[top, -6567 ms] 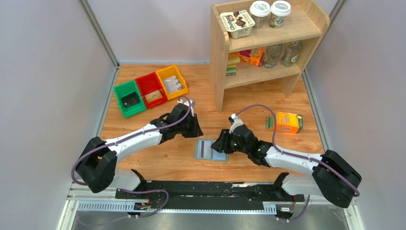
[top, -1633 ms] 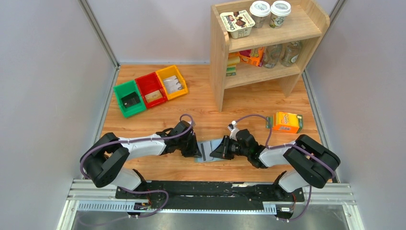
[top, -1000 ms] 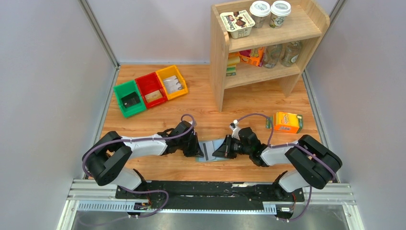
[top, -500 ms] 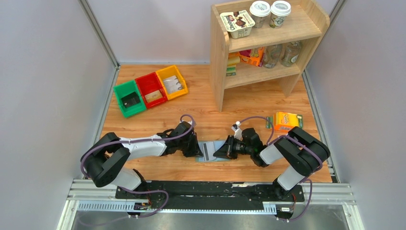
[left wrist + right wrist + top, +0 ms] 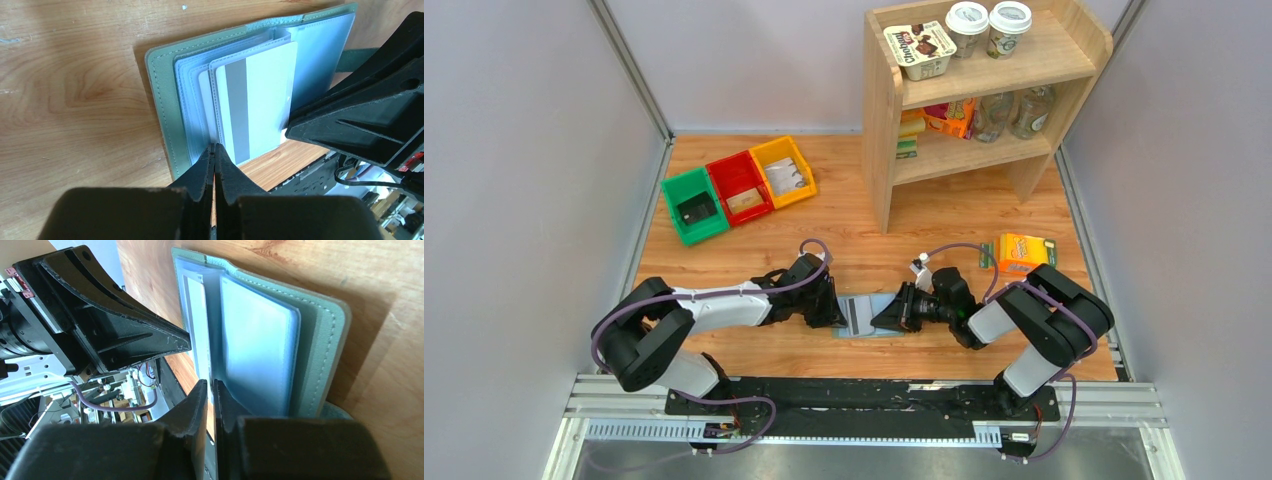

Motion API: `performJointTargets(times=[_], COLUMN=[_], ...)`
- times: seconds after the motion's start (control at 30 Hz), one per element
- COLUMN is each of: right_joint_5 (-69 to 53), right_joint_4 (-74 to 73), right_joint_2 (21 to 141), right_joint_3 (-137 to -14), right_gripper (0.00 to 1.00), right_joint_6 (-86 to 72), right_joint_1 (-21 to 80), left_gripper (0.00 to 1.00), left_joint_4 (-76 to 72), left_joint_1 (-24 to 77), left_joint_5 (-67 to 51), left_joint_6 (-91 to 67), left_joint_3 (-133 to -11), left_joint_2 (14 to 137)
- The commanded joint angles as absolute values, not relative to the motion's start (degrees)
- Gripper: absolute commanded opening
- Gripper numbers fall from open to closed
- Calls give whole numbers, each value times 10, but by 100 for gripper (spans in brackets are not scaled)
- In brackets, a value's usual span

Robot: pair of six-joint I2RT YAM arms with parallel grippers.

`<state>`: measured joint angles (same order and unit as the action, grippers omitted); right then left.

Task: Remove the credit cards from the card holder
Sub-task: Remove the credit card from the card holder.

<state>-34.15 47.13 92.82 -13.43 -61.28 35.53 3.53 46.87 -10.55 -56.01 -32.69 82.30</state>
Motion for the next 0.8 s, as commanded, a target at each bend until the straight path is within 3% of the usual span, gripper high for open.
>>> performJointTargets(times=[0.0,0.23,0.77], right_joint_5=[-352,-353,-304], right_joint_4=[507,517,345], right_joint_2=[930,936,817], right_joint_3=[-131,-132,-136], right_gripper=[9,0,0], right_joint_6=[-614,-617,-553], right_joint_1=[352,352,341], left_gripper=[2,2,2], left_joint_4=[84,83,89], left_joint_1=[469,469,469], left_joint_5=[-73,-76,-71], left_joint_6=[-538,-538,-536], left_joint_3=[-324,-328,-328], left_joint_2=[823,824,812])
